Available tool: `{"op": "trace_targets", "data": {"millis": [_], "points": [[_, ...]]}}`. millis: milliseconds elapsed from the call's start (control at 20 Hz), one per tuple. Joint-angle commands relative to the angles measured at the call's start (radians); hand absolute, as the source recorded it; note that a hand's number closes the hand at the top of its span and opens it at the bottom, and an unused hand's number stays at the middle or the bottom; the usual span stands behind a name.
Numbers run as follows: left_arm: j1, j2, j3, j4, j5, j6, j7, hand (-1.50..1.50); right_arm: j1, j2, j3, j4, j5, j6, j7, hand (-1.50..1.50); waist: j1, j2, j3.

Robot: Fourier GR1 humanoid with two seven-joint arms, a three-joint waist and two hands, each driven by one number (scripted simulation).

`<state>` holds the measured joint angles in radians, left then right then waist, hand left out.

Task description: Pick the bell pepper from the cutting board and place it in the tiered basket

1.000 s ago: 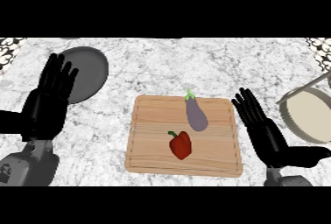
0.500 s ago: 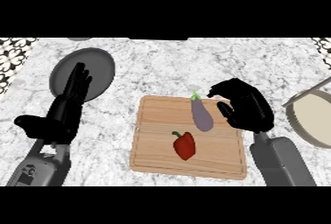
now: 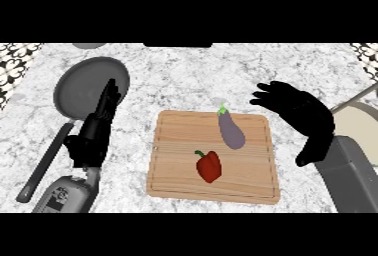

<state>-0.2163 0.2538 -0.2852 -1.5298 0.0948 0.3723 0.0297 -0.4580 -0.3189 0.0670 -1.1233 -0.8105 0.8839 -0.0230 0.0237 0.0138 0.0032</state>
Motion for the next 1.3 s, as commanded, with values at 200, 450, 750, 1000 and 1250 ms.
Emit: {"op": "trace_targets", "data": {"millis": [200,450,750,1000,1250], "points": [[0.035,0.003,0.004,0.017,-0.017,0.009,-0.021,0.00,-0.155,-0.262,-0.039,-0.207,0.335,0.148,-0.038,-1.50,-0.018,-0.017,-0.003],[0.033,-0.019,-0.014,0.031,-0.026,0.013,-0.021,0.00,-0.246,-0.309,0.010,-0.455,0.576,0.098,-0.021,-1.50,-0.024,-0.020,-0.003],[0.021,-0.001,0.020,0.006,-0.020,0.005,0.006,0.00,-0.176,-0.261,0.164,-0.709,0.822,0.026,0.043,-1.50,-0.028,-0.019,-0.003],[0.072,-0.038,0.006,0.014,-0.048,0.003,-0.059,0.00,-0.148,-0.143,0.286,-0.760,0.943,-0.024,0.162,-1.50,-0.018,-0.015,-0.004],[-0.005,-0.051,0.056,0.034,-0.054,-0.036,0.009,0.00,-0.156,-0.075,0.284,-0.778,0.960,0.033,0.240,-1.50,-0.021,-0.014,-0.004]]}}
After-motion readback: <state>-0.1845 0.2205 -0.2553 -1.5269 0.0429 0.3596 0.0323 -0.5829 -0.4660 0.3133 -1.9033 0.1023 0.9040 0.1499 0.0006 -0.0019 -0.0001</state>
